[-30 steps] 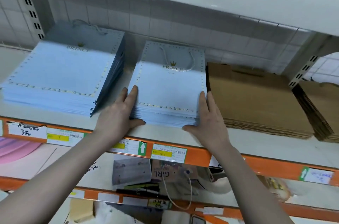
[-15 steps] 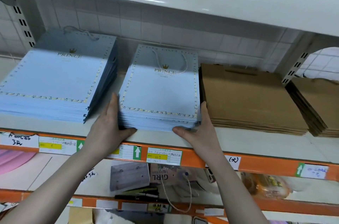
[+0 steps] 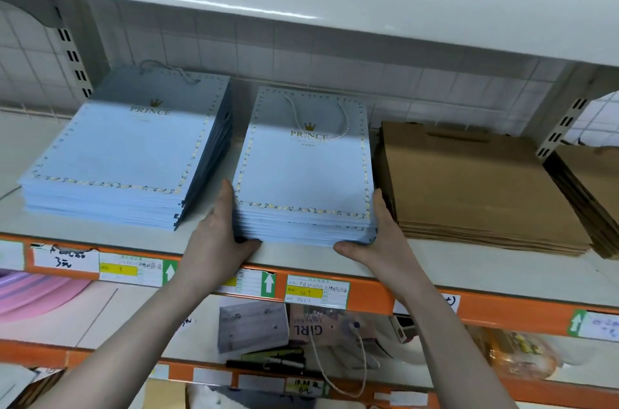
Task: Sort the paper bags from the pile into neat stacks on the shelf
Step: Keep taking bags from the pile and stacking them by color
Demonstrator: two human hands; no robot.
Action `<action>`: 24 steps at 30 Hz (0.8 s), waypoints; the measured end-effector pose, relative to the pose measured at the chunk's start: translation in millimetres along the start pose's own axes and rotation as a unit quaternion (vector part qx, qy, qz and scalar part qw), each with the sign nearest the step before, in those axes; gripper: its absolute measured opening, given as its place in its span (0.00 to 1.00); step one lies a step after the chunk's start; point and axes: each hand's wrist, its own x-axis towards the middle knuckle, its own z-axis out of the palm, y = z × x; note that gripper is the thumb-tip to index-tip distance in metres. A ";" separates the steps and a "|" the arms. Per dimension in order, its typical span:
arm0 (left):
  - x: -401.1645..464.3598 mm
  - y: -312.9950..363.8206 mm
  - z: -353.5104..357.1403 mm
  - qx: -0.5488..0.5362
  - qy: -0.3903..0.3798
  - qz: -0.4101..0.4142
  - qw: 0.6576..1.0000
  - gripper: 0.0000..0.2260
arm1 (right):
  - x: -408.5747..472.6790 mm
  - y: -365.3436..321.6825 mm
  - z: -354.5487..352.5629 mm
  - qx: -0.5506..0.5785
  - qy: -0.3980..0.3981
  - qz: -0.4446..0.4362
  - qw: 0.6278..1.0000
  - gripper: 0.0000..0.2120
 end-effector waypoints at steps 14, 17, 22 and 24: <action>0.5 -0.8 -11.5 -0.023 -0.025 0.003 0.999 0.46 | -12.1 -0.5 8.6 -0.012 0.034 -0.018 0.999 0.31; 1.7 1.2 -15.5 -0.048 -0.022 -0.010 0.999 0.45 | -7.3 0.1 9.5 -0.015 0.026 -0.022 0.999 0.32; 1.1 2.5 -15.0 -0.070 -0.025 -0.015 0.997 0.45 | -0.4 -1.2 9.6 -0.016 0.027 -0.021 0.999 0.29; 0.8 2.0 -12.9 -0.063 -0.024 -0.014 0.998 0.45 | -0.2 -0.6 9.8 -0.005 0.024 -0.029 0.999 0.28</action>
